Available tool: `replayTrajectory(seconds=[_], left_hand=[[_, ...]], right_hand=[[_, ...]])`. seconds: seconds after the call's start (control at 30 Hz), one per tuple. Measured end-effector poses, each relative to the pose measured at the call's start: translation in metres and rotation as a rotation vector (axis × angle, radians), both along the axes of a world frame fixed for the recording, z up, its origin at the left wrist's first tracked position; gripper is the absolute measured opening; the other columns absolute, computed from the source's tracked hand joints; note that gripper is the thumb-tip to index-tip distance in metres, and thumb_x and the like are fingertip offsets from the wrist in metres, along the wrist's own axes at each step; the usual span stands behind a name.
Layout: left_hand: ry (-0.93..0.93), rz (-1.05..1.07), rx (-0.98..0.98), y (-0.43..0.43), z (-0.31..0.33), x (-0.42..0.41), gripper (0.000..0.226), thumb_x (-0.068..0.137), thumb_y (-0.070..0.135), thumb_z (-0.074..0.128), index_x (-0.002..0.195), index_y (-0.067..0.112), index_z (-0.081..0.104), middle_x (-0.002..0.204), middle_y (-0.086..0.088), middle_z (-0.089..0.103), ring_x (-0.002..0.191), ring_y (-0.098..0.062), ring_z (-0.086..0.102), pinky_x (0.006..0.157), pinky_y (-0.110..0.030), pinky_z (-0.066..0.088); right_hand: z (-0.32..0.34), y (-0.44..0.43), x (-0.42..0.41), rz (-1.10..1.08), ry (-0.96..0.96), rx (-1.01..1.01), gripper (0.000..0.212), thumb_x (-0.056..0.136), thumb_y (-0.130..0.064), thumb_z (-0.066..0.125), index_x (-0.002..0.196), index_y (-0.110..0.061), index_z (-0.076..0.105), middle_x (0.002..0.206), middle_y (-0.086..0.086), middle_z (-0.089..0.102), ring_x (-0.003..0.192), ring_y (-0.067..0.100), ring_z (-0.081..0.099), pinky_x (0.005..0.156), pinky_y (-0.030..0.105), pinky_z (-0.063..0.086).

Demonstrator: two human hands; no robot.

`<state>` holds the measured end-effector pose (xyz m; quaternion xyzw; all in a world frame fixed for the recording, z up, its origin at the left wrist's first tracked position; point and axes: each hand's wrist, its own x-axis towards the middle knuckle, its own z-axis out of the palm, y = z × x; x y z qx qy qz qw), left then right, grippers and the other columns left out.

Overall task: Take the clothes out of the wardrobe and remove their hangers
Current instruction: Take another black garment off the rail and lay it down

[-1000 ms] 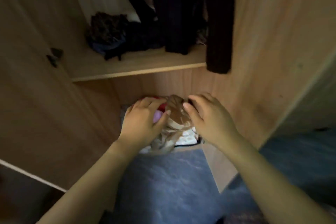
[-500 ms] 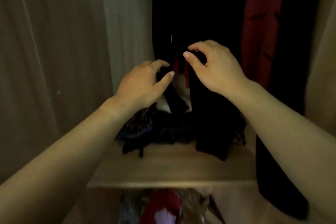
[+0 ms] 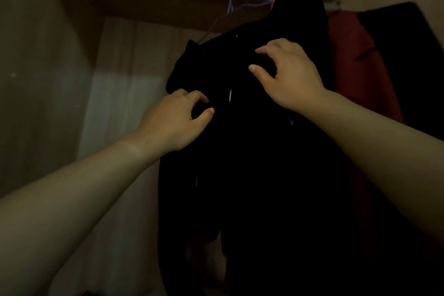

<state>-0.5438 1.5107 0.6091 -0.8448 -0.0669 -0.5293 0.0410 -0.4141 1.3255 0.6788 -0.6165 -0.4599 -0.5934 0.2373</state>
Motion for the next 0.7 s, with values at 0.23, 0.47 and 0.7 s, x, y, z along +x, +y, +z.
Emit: replayTrajectory(seconds=[0.23,0.47,0.7], left_hand=[[-0.038,-0.134,0.028,0.032,0.081,0.064,0.048,0.088,0.060,0.037,0.124,0.032,0.050,0.112,0.004,0.047,0.106,-0.021,0.051,0.085,-0.038,0.047],[-0.188,-0.221,-0.001,0.054,0.122,0.095,0.050,0.087,0.059,0.036,0.128,0.032,0.046,0.131,0.004,0.042,0.120,-0.019,0.042,0.093,-0.039,0.043],[-0.177,-0.216,-0.037,0.080,0.127,0.113,0.050,0.091,0.052,0.040,0.137,0.034,0.039,0.144,0.000,0.033,0.130,-0.023,0.034,0.103,-0.040,0.036]], right_hand=[[0.110,0.006,0.023,-0.266,-0.173,0.035,0.047,0.091,-0.043,0.051,0.130,-0.016,0.050,0.132,0.008,0.046,0.124,0.028,0.038,0.101,0.041,0.035],[0.181,0.031,0.025,-0.458,-0.069,-0.073,0.050,0.091,-0.050,0.047,0.131,-0.020,0.046,0.128,0.008,0.049,0.115,0.028,0.047,0.089,0.037,0.042],[0.204,0.035,0.040,-0.394,0.095,-0.066,0.026,0.089,-0.044,0.056,0.110,-0.032,0.064,0.108,-0.001,0.062,0.101,0.019,0.056,0.080,0.029,0.046]])
